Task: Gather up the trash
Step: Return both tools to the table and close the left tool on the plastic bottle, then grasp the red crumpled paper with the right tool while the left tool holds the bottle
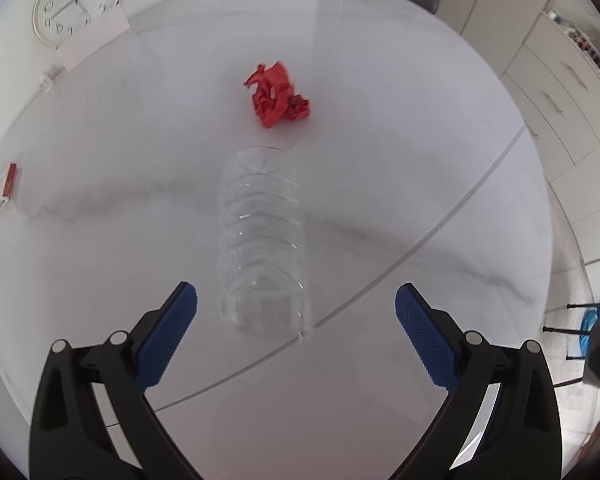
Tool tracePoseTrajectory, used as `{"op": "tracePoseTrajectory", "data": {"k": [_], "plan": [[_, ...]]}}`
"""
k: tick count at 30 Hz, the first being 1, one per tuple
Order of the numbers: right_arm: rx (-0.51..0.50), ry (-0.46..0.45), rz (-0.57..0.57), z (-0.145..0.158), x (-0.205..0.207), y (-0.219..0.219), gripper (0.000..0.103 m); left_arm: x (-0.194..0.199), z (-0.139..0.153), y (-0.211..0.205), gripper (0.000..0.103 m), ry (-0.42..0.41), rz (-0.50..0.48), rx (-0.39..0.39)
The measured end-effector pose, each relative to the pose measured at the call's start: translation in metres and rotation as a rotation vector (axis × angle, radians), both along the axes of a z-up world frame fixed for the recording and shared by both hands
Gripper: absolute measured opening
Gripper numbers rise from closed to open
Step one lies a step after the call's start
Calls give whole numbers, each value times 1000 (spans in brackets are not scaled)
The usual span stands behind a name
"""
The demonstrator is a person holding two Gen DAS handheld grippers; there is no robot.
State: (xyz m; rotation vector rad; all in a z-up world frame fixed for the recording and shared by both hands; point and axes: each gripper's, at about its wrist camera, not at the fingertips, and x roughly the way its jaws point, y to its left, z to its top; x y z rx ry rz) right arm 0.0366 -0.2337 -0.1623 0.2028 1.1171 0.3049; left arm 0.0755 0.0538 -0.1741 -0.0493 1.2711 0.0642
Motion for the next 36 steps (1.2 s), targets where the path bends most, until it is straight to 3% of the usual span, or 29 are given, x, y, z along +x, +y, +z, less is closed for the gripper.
{"op": "tracePoseTrajectory", "data": {"k": [4,11,20,27,32,35,36], "plan": [[-16,14,19,-4,15,11,100,24,-20,13,95,39,53,-32],[-43,34,61,-13,49,33,100,39,-45,17,62,106,43,-68],[-51,-10,208,-7,124,100,100,22,-42,24,60,79,68,-93],[-113,-36,389,-19,201,214,100,-10,-21,47,60,30,131,-125],[-200,-21,470,-47,219,268,86,-34,-12,64,60,23,190,-115],[-235,-4,477,-57,222,280,67,-40,-11,64,60,20,201,-94],[-239,9,482,-61,223,283,56,-42,-12,63,60,19,203,-85]]}}
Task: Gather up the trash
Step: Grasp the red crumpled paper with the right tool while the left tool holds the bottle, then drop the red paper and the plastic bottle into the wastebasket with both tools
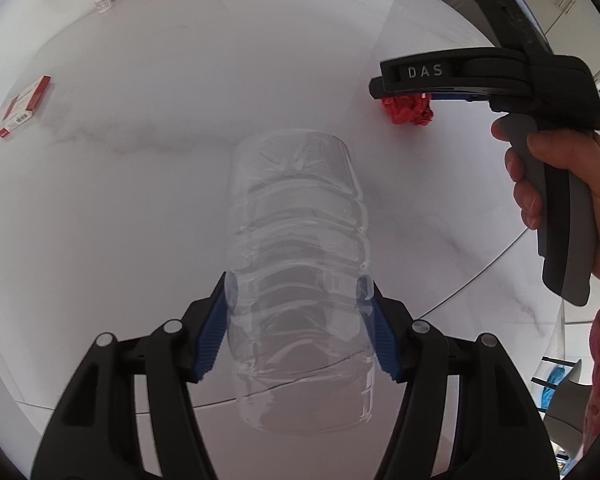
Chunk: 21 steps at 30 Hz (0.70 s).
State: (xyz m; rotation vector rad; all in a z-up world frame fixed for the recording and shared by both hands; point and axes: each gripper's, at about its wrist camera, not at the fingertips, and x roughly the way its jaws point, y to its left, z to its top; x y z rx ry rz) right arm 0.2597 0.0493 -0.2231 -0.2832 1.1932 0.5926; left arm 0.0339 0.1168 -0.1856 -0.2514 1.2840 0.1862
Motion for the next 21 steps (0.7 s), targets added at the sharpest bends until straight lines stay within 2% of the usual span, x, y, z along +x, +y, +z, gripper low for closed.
{"op": "tracePoseTrajectory", "data": {"k": [1,3,4,8,12,16,21], "plan": [[-4,9,-1,-2,1,1,45,1,-2,1,60,1,3,1],[-9,21,-5,-5,3,1,31,3,-3,-8,60,3,3,-8],[-4,26,-8,-4,2,-1,29,5,-3,-12,60,3,0,-9],[47,27,-24,6,-4,-20,27,12,-1,-38,60,-2,-43,-6],[143,7,-74,30,-37,-74,27,9,7,-66,60,-21,-110,-9],[159,-13,-174,46,-101,-147,27,1,14,-106,60,-35,-217,-15],[161,22,-347,52,-199,-242,27,-25,18,-156,60,-49,-364,-46]]}}
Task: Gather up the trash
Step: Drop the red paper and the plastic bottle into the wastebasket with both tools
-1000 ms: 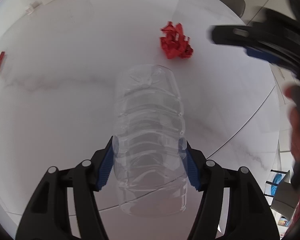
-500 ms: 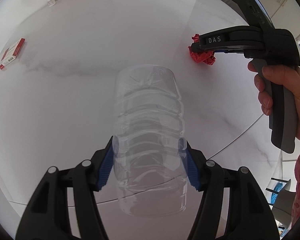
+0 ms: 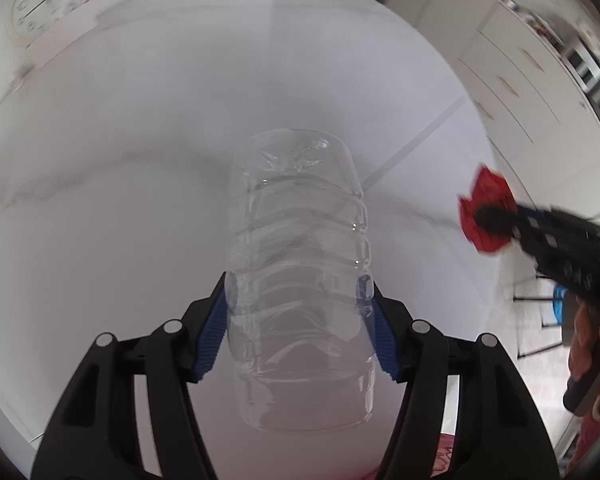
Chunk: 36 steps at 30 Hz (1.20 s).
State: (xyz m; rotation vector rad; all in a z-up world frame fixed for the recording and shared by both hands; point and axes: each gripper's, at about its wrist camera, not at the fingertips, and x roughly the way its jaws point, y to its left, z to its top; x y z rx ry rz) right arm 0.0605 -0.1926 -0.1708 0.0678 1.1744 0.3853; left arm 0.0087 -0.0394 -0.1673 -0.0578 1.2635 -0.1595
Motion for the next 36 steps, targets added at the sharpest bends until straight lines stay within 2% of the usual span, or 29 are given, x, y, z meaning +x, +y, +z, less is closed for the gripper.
{"op": "tracePoseTrajectory", "data": {"k": [4,7,10,14,15,16,18,20,21,23,26,29,33,36], "plan": [[-6,50,-154,-8,-72,-64,28,-23,2,-46,60,8,-123,2],[28,93,-264,-31,-109,-99,28,-39,0,-77,60,25,-201,9],[70,140,-321,-69,-121,-119,28,-45,5,-103,60,18,-269,31],[75,239,-350,-141,-111,-137,31,-59,12,-138,60,-6,-354,77],[95,267,-355,-160,-110,-143,40,-65,12,-140,60,-11,-371,88],[112,292,-357,-173,-107,-143,54,-70,14,-146,60,-15,-395,102],[105,323,-378,-192,-105,-147,70,-76,18,-150,60,-24,-444,130],[83,315,-419,-193,-110,-158,75,-82,20,-164,60,-29,-496,157],[92,303,-443,-190,-115,-167,80,-87,18,-180,61,-34,-534,173],[97,275,-500,-180,-129,-190,87,-98,22,-181,61,-38,-590,197],[85,261,-575,-170,-159,-233,89,-106,6,-223,61,-24,-672,227],[96,263,-647,-163,-184,-265,89,-112,-29,-257,61,23,-712,268],[101,287,-729,-162,-218,-304,89,-104,-88,-284,61,92,-685,348],[106,315,-755,-170,-234,-320,89,-93,-133,-281,62,140,-649,414]]}}
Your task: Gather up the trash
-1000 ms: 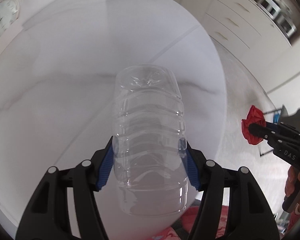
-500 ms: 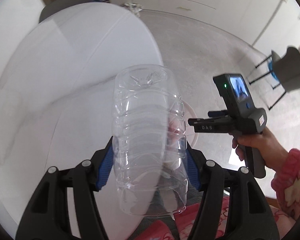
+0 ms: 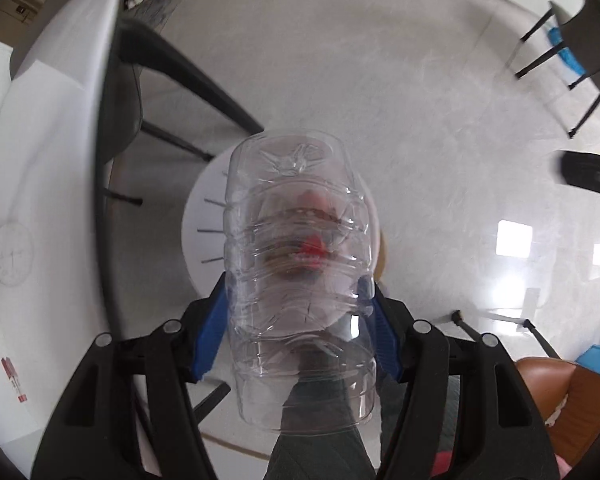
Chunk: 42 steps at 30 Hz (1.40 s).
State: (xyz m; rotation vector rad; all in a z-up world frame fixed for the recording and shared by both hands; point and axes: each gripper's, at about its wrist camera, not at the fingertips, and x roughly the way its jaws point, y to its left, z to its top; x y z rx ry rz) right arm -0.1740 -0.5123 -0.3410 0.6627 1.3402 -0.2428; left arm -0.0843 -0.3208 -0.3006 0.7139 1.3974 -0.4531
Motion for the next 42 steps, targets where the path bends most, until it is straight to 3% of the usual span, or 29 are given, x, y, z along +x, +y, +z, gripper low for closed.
{"op": "tracePoseTrajectory", "data": {"k": [5,11,14,17,22,26,28,37,42], "plan": [[23,39,-4,-21,-9,-3,89,17,-46,0,66,43,45,41],[51,50,15,-29,-10,5,89,7,-35,-3,89,32,43,-27],[41,31,27,-21,-5,8,89,-1,-21,-17,90,21,4,-40],[14,-15,49,2,3,12,89,-6,15,-19,90,-13,-22,-94],[-35,-118,119,59,31,29,89,-9,113,1,95,-119,9,-237],[-73,-214,229,111,64,63,94,-2,172,38,95,-234,51,-257],[-110,-255,309,139,85,91,100,4,200,65,95,-304,100,-251],[-209,-428,580,232,157,230,100,23,288,203,95,-559,460,-189],[-201,-542,662,291,182,287,100,36,343,272,95,-651,640,-229]]}}
